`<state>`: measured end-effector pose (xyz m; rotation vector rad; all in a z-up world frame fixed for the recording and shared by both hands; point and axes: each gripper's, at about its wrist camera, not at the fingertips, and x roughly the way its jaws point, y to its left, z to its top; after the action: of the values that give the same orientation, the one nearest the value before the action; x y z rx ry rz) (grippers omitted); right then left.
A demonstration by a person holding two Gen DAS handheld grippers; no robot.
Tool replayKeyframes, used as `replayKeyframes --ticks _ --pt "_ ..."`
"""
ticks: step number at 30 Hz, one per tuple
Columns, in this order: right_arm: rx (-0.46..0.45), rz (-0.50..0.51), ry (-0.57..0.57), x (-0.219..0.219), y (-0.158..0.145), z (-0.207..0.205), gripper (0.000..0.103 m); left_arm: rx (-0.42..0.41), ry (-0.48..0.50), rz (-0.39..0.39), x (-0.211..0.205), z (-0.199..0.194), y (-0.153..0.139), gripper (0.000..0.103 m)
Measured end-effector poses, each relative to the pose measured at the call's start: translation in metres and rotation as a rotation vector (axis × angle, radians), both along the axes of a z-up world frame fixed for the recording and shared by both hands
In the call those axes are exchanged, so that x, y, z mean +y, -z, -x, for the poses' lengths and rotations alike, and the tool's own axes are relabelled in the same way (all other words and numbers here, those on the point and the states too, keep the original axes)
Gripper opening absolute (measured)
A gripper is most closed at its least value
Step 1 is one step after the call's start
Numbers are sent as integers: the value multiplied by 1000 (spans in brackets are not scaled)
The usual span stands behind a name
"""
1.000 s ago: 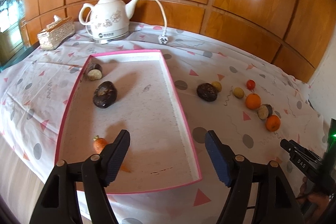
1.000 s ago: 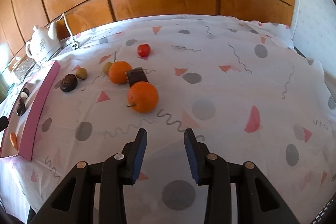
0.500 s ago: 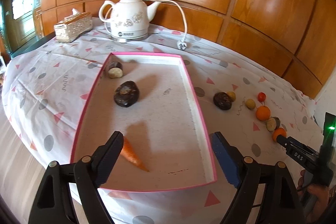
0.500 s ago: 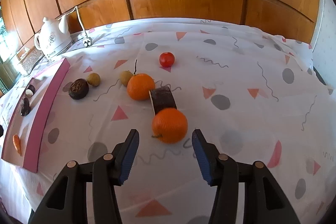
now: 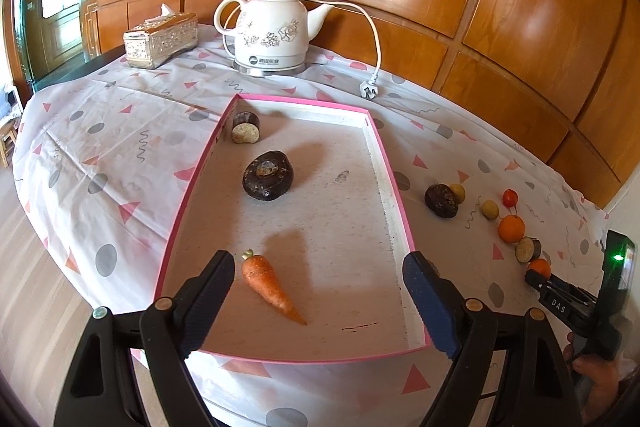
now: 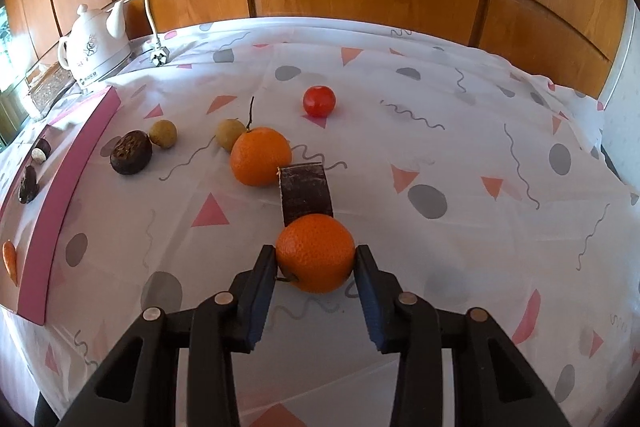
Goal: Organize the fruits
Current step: 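Reach the right gripper to the orange and grasp it, then carry the orange into the pink tray and open the right gripper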
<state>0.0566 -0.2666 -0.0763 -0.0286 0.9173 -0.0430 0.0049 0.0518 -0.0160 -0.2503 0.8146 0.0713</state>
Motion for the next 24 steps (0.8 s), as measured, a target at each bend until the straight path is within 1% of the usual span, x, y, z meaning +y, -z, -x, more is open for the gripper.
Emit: replayKeyframes --ticks 11,14,18,24 --pt "4 -50 -51 14 -3 17 40 -4 -27 21 9 4 0 86" --pt "10 -64 -92 24 -4 21 40 -7 -37 28 13 5 -1 86" --pt "15 -88 -164 43 -8 23 39 -17 -74 37 25 8 -4 86" --pt "9 -148 -311 83 -25 16 39 -25 -146 47 50 13 -4 86"
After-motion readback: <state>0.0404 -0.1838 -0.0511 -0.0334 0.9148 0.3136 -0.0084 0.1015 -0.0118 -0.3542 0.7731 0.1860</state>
